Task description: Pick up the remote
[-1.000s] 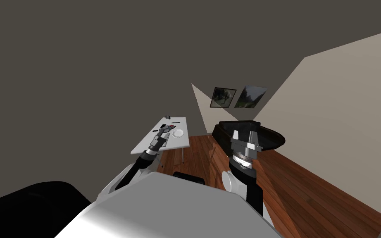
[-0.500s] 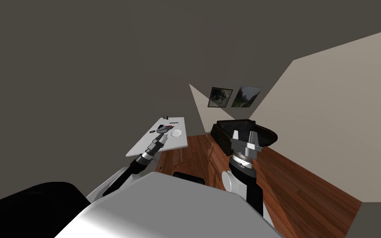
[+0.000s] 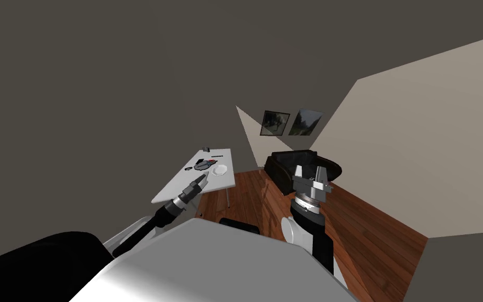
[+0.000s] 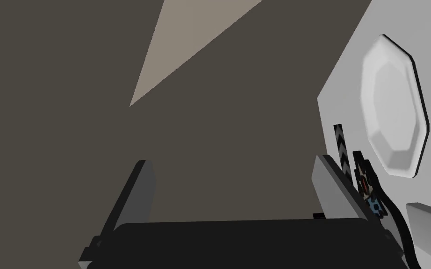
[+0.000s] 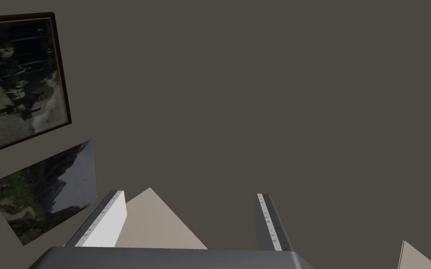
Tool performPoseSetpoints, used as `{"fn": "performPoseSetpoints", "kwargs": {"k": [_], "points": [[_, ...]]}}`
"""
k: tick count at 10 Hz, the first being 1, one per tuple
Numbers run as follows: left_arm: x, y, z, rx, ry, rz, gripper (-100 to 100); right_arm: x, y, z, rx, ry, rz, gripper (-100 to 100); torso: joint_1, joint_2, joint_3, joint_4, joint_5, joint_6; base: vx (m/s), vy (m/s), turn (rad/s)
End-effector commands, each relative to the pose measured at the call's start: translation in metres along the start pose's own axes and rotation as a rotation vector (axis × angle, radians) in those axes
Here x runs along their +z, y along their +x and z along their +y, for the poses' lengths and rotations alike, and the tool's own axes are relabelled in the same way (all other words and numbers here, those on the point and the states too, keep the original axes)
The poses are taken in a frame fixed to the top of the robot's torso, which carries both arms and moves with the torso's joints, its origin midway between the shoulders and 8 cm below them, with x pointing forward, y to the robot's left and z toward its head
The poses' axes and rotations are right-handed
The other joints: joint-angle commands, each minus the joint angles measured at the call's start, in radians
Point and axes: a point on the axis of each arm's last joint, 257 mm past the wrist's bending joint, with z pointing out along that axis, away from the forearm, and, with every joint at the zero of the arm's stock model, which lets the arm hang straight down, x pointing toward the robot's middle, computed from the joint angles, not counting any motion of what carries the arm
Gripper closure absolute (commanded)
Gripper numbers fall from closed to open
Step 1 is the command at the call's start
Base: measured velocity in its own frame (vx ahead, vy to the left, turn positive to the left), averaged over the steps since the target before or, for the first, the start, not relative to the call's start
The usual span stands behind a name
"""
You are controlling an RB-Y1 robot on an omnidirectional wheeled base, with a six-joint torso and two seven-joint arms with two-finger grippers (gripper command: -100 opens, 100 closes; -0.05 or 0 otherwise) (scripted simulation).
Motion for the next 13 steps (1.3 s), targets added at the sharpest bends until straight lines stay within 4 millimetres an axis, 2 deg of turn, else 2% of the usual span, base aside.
{"fn": "performPoseSetpoints", "kwargs": {"k": [1,2,3,4,6,7,8,9,11,12,13], "points": [[-0.008,0.001,0.011,0.016,-0.043,0.033,-100,0.000,0.000,0.000,0.000,0.000,0.000,0,0.000,0.000,0.000,0.000,0.000,0.000,0.001,-0.016,-0.053],[-0.024,-0.006,0.030,0.007,-0.107,0.032,-100,0.000,0.000,0.000,0.000,0.000,0.000,0,0.000,0.000,0.000,0.000,0.000,0.000,0.001,-0.022,-0.134],[-0.024,-0.006,0.030,0.026,-0.117,0.060,-100,0.000,0.000,0.000,0.000,0.000,0.000,0,0.000,0.000,0.000,0.000,0.000,0.000,0.002,-0.016,-0.058],[-0.041,-0.014,0.049,0.019,-0.183,0.060,-100,0.000,0.000,0.000,0.000,0.000,0.000,0,0.000,0.000,0.000,0.000,0.000,0.000,0.004,-0.025,-0.130],[-0.040,-0.014,0.049,0.043,-0.195,0.095,-100,0.000,0.000,0.000,0.000,0.000,0.000,0,0.000,0.000,0.000,0.000,0.000,0.000,0.002,-0.012,-0.016],[-0.058,-0.023,0.066,0.041,-0.263,0.098,-100,0.000,0.000,0.000,0.000,0.000,0.000,0,0.000,0.000,0.000,0.000,0.000,0.000,0.003,-0.017,-0.114],[-0.058,-0.023,0.065,0.057,-0.270,0.122,-100,0.000,0.000,0.000,0.000,0.000,0.000,0,0.000,0.000,0.000,0.000,0.000,0.000,0.002,-0.015,-0.072],[-0.077,-0.033,0.081,0.051,-0.336,0.117,-100,0.000,0.000,0.000,0.000,0.000,0.000,0,0.000,0.000,0.000,0.000,0.000,0.000,0.003,-0.028,-0.161],[-0.076,-0.034,0.081,0.075,-0.347,0.153,-100,0.000,0.000,0.000,0.000,0.000,0.000,0,0.000,0.000,0.000,0.000,0.000,0.000,0.000,-0.014,-0.004],[-0.095,-0.044,0.095,0.072,-0.414,0.150,-100,0.000,0.000,0.000,0.000,0.000,0.000,0,0.000,0.000,0.000,0.000,0.000,0.000,0.000,-0.016,-0.106],[-0.094,-0.045,0.094,0.086,-0.420,0.172,-100,0.000,0.000,0.000,0.000,0.000,0.000,0,0.000,0.000,0.000,0.000,0.000,0.000,0.001,-0.015,-0.100]]}}
